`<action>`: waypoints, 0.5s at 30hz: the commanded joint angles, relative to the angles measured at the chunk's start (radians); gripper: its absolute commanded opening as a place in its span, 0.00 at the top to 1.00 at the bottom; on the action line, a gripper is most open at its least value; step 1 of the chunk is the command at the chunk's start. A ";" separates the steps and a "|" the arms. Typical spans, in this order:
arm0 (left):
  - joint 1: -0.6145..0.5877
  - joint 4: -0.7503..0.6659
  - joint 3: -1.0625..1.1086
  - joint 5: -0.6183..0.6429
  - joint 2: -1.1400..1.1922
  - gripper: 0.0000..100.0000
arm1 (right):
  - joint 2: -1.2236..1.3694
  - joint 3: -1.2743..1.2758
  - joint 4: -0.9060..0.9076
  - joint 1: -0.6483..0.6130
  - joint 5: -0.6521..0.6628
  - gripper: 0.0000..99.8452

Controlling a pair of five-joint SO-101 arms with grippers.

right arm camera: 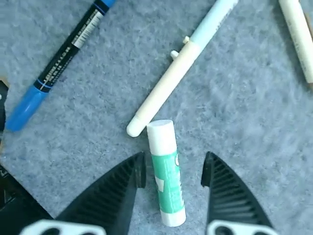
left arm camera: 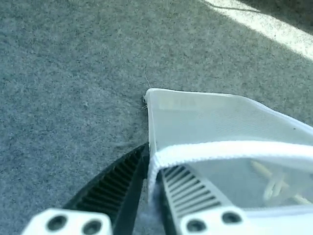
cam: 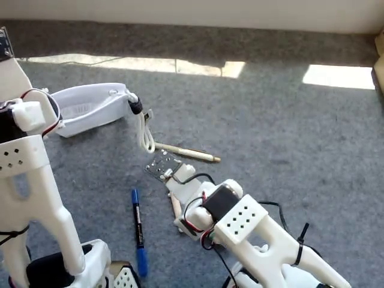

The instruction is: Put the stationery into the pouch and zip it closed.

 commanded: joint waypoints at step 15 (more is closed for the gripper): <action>-0.013 -0.023 -0.005 0.002 -0.031 0.99 | 0.107 0.119 -0.193 -0.056 0.063 0.81</action>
